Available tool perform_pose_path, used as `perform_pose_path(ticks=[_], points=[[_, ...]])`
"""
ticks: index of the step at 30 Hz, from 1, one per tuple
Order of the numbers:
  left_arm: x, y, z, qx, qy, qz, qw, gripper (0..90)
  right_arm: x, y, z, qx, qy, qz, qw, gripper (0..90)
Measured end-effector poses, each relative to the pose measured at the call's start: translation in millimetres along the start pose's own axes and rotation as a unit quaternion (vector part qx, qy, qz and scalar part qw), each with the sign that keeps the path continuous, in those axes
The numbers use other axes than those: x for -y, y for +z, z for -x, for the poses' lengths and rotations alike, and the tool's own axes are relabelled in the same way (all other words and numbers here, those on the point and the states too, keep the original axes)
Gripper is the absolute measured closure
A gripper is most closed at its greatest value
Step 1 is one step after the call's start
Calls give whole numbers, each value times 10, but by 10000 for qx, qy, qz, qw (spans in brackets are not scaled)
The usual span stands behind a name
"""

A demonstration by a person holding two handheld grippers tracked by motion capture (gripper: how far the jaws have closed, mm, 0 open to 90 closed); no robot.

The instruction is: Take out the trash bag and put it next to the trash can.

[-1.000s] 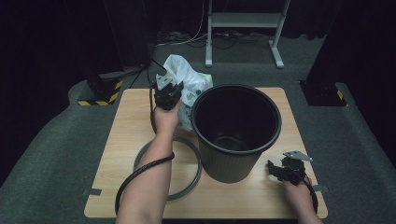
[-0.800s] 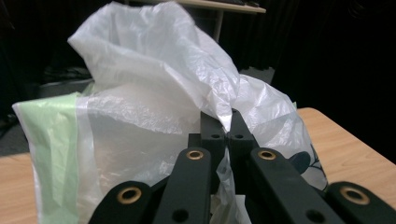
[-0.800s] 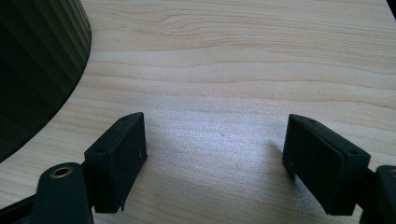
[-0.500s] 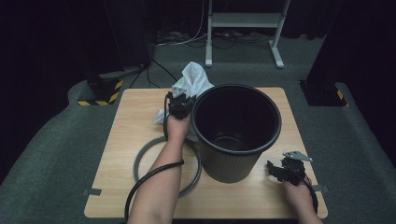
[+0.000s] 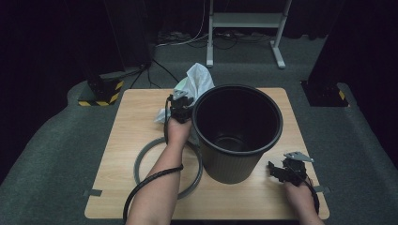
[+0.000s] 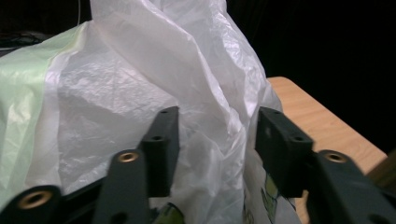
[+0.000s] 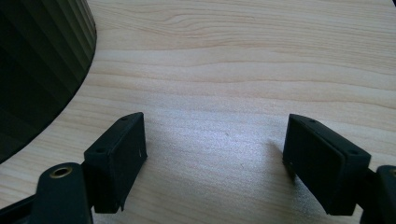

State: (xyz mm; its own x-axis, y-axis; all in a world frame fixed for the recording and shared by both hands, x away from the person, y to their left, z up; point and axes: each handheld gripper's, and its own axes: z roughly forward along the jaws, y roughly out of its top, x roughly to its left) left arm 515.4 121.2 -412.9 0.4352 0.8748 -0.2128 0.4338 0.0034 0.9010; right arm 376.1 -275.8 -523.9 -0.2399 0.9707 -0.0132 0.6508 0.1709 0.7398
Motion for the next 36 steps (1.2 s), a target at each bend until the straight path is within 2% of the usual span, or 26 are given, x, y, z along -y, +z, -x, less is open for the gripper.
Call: perform_pose_path(ticks=[3,7,10,12,19,23,36], points=[[-5,-83,5,35,-30,56,10000,381,-6,10,-6,-8,-70,27,10000,210],[15,-189,-28,25,-22,85,10000,318,-9,13,-27,-21,-49,21,10000,210],[31,-276,-52,1,-57,193,9998,275,-11,15,-26,-30,-50,19,10000,209],[41,-325,-57,7,-40,187,9998,265,-14,19,-25,-42,-62,11,10000,205],[101,-444,-98,-174,97,47,9998,233,-25,33,-29,-89,-115,12,9999,199],[164,-535,-115,-220,41,-66,9997,222,-29,36,-33,-137,-149,0,9998,192],[441,-899,-165,-152,109,-275,9994,197,-36,45,-36,-190,-199,-7,9996,184]])
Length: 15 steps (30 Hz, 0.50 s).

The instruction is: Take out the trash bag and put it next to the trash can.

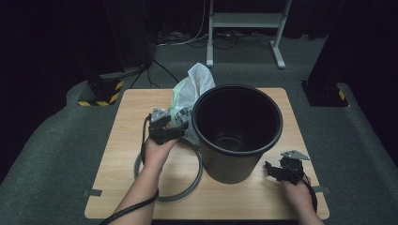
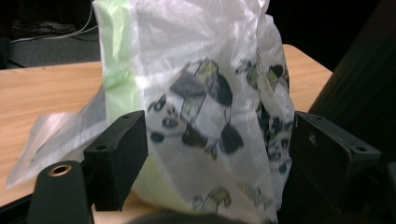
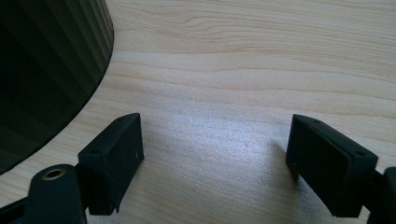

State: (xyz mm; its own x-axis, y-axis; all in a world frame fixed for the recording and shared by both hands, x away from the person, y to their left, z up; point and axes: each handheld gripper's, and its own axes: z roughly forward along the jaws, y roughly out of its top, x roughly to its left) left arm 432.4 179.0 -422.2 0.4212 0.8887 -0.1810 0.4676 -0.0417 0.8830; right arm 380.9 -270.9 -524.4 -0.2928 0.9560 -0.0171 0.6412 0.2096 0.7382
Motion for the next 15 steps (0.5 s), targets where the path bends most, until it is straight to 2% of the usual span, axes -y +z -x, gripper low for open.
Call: perform_pose_path(ticks=[3,10,12,15], points=[[70,-104,-30,-39,63,-22,10000,194,-1,-1,-5,-6,28,-7,10000,183],[228,-378,-82,-39,-62,6,10000,193,0,0,-5,-9,13,-6,10000,183],[265,-458,-75,-36,-111,-55,9999,193,-1,-1,-5,-11,17,-8,10000,183],[339,-608,-39,-117,-33,-112,9999,186,0,-1,-1,-12,-8,1,10000,183]])
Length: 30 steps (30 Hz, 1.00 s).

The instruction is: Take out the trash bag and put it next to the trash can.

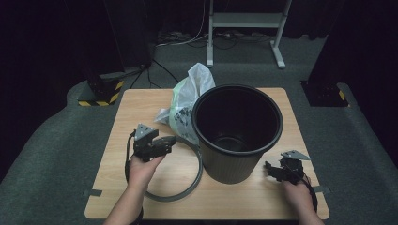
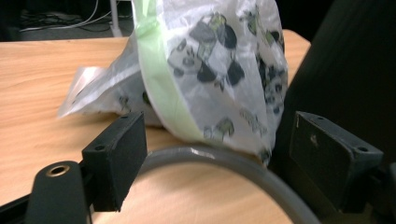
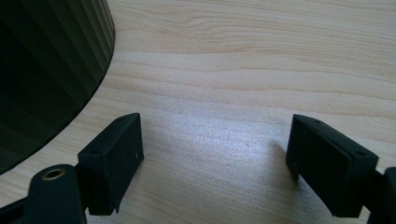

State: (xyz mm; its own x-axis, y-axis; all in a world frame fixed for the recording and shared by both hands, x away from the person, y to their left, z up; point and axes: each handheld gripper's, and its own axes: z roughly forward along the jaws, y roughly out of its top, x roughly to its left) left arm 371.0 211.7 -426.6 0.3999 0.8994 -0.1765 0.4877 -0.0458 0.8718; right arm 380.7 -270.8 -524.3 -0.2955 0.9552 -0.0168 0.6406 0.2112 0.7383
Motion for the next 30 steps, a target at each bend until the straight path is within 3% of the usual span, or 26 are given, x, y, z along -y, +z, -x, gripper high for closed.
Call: perform_pose_path(ticks=[6,11,18,22,26,30], points=[[223,-210,-22,-109,14,-64,9999,175,6,-8,-4,-16,31,-22,10000,182],[213,-271,-82,-131,13,21,9999,175,5,-6,0,-26,16,-19,10000,180],[195,-281,-214,-146,47,-168,9997,164,-2,3,23,-64,-28,-34,10000,162],[207,-255,-290,-273,172,-459,9984,164,1,0,22,-53,-19,-34,10000,160],[234,-213,-355,-291,56,-741,9968,164,1,-1,23,-53,-19,-41,10000,160],[260,-188,-409,-465,-17,-1004,9939,188,9,-9,25,-83,-43,-33,10000,160]])
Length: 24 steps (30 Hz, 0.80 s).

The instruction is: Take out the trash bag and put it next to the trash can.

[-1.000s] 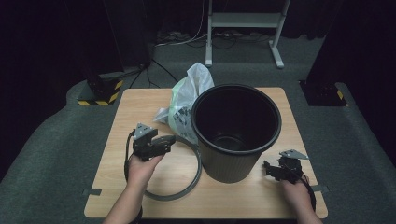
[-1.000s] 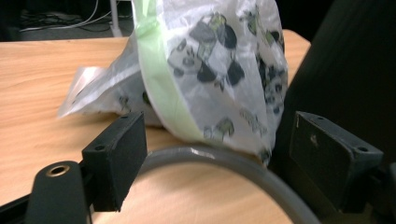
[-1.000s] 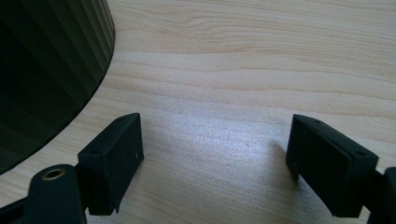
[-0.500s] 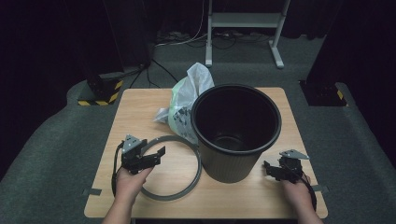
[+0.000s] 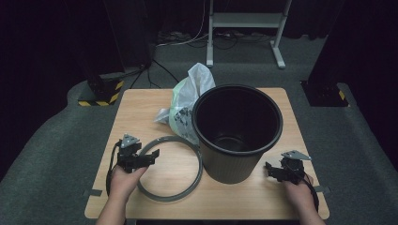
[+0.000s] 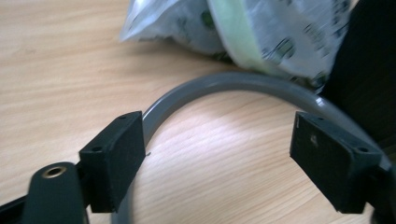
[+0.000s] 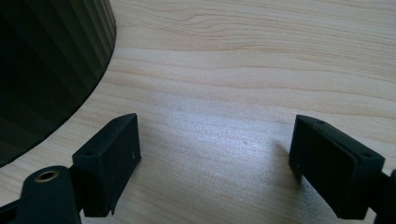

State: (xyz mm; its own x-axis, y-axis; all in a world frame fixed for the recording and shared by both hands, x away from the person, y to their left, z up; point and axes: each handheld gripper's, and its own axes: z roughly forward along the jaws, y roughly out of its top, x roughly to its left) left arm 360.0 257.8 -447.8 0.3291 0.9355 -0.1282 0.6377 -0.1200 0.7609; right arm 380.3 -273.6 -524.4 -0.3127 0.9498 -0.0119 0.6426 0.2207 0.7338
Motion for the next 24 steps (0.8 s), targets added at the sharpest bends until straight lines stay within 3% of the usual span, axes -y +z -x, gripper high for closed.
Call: perform_pose_path(ticks=[4,8,15,19,24], points=[[50,49,-80,-174,-142,-431,9988,192,4,-5,2,-23,1,-9,10000,160],[104,69,-192,-358,-353,-662,9965,206,4,-5,2,-24,-3,-8,10000,160],[242,143,-362,-508,-834,-1220,9877,220,1,0,13,-51,-65,4,10000,159],[321,182,-388,-573,-871,-1533,9827,220,-1,1,10,-90,-75,-21,9999,152],[352,215,-386,-603,-821,-1751,9793,226,-10,9,7,-131,-129,-26,9998,148]])
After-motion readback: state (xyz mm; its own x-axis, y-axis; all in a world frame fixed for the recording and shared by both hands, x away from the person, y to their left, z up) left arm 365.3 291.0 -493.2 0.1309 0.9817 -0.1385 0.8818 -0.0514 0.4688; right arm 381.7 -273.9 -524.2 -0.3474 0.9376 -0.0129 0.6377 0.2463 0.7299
